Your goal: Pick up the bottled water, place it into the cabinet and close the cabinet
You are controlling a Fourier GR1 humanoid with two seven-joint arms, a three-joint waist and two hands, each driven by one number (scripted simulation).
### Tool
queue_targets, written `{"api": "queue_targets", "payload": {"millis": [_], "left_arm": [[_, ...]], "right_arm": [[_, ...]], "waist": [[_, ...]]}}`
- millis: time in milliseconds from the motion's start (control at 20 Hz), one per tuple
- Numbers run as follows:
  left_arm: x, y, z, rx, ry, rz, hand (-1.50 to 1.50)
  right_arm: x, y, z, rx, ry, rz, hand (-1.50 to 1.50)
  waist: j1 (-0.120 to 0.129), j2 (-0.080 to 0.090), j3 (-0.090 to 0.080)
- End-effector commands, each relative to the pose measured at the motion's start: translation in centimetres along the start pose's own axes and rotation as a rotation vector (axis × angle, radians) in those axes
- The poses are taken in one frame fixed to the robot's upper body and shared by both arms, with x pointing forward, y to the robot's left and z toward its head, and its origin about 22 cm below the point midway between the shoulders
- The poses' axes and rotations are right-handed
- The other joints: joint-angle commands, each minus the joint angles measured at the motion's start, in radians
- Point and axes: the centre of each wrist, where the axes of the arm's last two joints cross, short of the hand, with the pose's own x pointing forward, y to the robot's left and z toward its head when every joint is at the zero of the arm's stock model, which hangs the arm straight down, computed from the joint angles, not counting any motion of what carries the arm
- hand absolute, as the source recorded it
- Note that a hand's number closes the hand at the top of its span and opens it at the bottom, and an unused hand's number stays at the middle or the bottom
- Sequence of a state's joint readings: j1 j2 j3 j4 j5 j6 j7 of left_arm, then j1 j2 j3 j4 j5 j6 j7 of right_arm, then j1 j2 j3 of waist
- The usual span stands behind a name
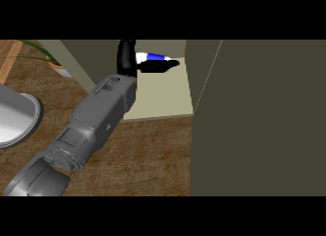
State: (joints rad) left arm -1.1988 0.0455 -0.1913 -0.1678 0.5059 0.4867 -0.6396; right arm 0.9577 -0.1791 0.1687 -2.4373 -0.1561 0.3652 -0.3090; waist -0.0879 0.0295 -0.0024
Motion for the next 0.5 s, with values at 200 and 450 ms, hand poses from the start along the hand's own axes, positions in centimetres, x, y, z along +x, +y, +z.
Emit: {"api": "queue_targets", "payload": {"millis": [200, 450], "left_arm": [[0.3, -0.7, 0.1, -0.100, -0.023, 0.153, -1.50], [-1.6, -1.3, 2.4, -0.092, -0.049, 0.163, -1.50]], "right_arm": [[0.4, 0.3, -0.1, -0.027, -0.008, -0.034, -1.50], [1.5, 0.3, -0.7, -0.004, -0.004, -0.023, -1.50]], "waist": [[0.043, -0.019, 0.002], [0.052, -0.024, 0.002]]}}
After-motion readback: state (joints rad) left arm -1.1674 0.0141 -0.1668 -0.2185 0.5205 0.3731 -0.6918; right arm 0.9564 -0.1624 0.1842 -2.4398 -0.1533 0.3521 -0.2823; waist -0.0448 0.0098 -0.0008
